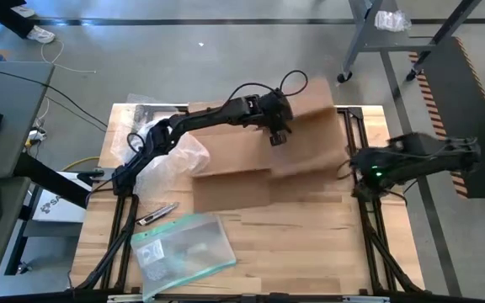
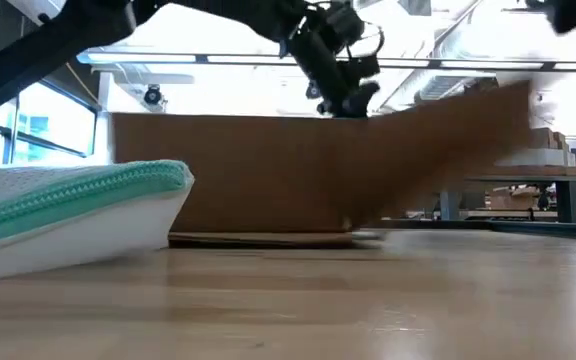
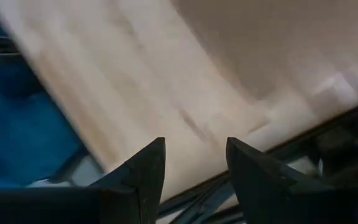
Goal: Unpack boxes
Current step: Break down cardboard box until it is fully flat, then put the black cutter on the cardboard box
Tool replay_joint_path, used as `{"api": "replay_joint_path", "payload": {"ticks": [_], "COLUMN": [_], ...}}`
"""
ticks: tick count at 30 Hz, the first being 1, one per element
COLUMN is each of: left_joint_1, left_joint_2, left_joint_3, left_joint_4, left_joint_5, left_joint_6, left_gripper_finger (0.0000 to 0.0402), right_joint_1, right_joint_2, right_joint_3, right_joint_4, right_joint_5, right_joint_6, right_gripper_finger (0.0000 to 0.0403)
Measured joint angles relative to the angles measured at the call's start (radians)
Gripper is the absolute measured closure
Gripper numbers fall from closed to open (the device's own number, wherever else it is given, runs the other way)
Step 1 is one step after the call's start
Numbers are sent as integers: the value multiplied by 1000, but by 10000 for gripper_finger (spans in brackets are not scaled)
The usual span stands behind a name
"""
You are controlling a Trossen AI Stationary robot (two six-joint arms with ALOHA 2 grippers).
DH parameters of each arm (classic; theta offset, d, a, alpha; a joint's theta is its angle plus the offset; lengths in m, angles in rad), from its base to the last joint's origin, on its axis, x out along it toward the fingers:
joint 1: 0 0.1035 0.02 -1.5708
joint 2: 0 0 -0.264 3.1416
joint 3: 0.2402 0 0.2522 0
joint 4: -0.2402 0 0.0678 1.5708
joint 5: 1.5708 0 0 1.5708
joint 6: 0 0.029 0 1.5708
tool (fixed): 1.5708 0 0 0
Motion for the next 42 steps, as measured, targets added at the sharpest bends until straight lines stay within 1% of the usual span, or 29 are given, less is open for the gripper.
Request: {"api": "replay_joint_path", "payload": {"ticks": [2, 4, 6, 8, 9, 10, 15, 18, 21, 25, 26, 27, 29, 30, 32, 33, 36, 37, 39, 40, 42], "left_joint_1": [-3, -8, -17, -35, -49, -66, -166, -221, -263, -328, -349, -375, -438, -468, -522, -543, -604, -617, -621, -618, -613], "left_joint_2": [-15, -39, -73, -121, -148, -179, -327, -415, -492, -543, -551, -568, -623, -645, -683, -701, -768, -787, -823, -836, -857], "left_joint_3": [0, 1, 1, 1, 1, 2, 4, 4, 4, 4, -3, -32, -122, -165, -265, -335, -576, -648, -791, -862, -1004], "left_joint_4": [-2, -10, -18, -37, -47, -61, -230, -382, -569, -872, -891, -865, -830, -813, -863, -890, -820, -817, -841, -852, -840], "left_joint_5": [52, 64, 55, 22, 0, -24, -142, -194, -202, -218, -231, -233, -189, -186, -207, -219, -195, -163, -49, 6, 81], "left_joint_6": [-10, -13, -10, 16, 35, 53, 90, 41, -93, -366, -438, -492, -578, -624, -759, -840, -1025, -1089, -1189, -1222, -1257], "left_gripper_finger": [318, 282, 255, 239, 236, 234, 232, 234, 239, 243, 243, 243, 243, 243, 244, 244, 244, 244, 243, 241, 234], "right_joint_1": [33, 56, 67, 70, 70, 69, 70, 70, 70, 65, 63, 63, 60, 59, 59, 59, 59, 59, 59, 59, 59], "right_joint_2": [-22, -27, -29, -29, -29, -25, 44, 113, 196, 314, 343, 372, 429, 455, 501, 518, 558, 566, 575, 575, 576], "right_joint_3": [81, 163, 226, 253, 254, 249, 176, 96, 19, -59, -73, -84, -94, -94, -92, -92, -92, -92, -92, -92, -92], "right_joint_4": [-11, -6, 34, 119, 164, 208, 401, 542, 698, 842, 870, 890, 919, 927, 929, 934, 945, 950, 952, 954, 959], "right_joint_5": [9, 63, 181, 331, 385, 415, 435, 434, 428, 384, 372, 361, 340, 339, 330, 324, 306, 295, 294, 294, 292], "right_joint_6": [35, 34, -34, -128, -167, -207, -422, -509, -606, -692, -712, -726, -751, -760, -765, -767, -781, -790, -805, -815, -825], "right_gripper_finger": [247, 247, 247, 247, 247, 247, 247, 247, 247, 247, 247, 247, 247, 247, 247, 247, 247, 247, 247, 247, 247]}}
